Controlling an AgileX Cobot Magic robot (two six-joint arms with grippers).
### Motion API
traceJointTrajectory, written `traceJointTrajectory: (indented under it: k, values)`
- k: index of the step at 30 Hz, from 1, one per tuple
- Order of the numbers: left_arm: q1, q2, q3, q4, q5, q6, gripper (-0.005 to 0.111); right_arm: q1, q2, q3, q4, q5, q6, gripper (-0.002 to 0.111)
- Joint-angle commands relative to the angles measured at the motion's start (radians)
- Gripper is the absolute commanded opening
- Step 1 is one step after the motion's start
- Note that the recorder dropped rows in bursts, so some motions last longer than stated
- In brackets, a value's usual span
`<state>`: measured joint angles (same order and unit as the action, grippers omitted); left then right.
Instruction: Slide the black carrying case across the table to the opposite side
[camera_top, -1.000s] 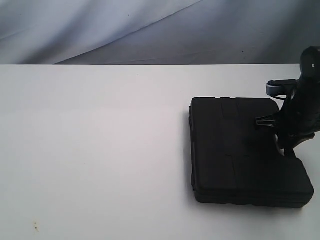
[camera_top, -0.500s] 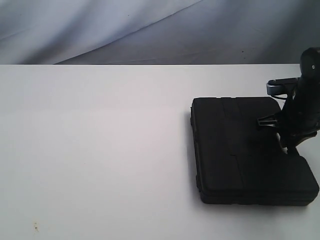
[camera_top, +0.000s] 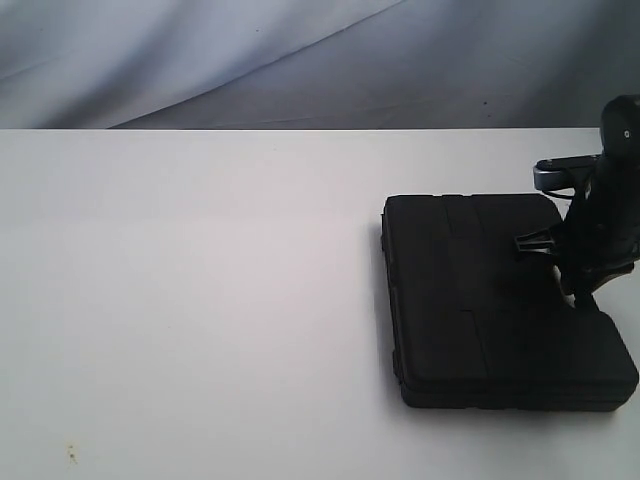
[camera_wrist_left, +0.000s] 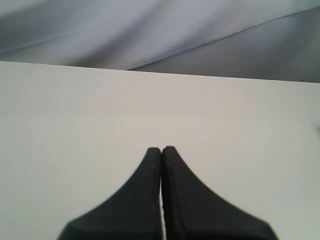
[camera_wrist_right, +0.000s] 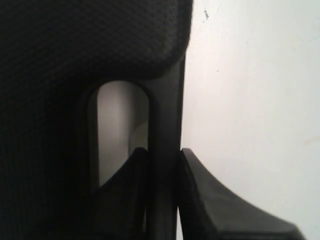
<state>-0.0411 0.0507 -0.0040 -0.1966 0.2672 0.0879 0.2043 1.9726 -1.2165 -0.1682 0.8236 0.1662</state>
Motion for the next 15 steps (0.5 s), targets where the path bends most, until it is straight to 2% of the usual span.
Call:
traceJointTrajectory:
  k: [1, 15]
  values:
    - [0.003, -0.003, 0.004, 0.0, -0.001, -0.001, 0.0, -0.01, -0.013, 0.004, 0.009, -0.032, -0.012, 0.0]
    - [0.003, -0.003, 0.004, 0.0, -0.001, -0.001, 0.0, -0.007, -0.013, 0.004, 0.077, -0.048, -0.025, 0.0]
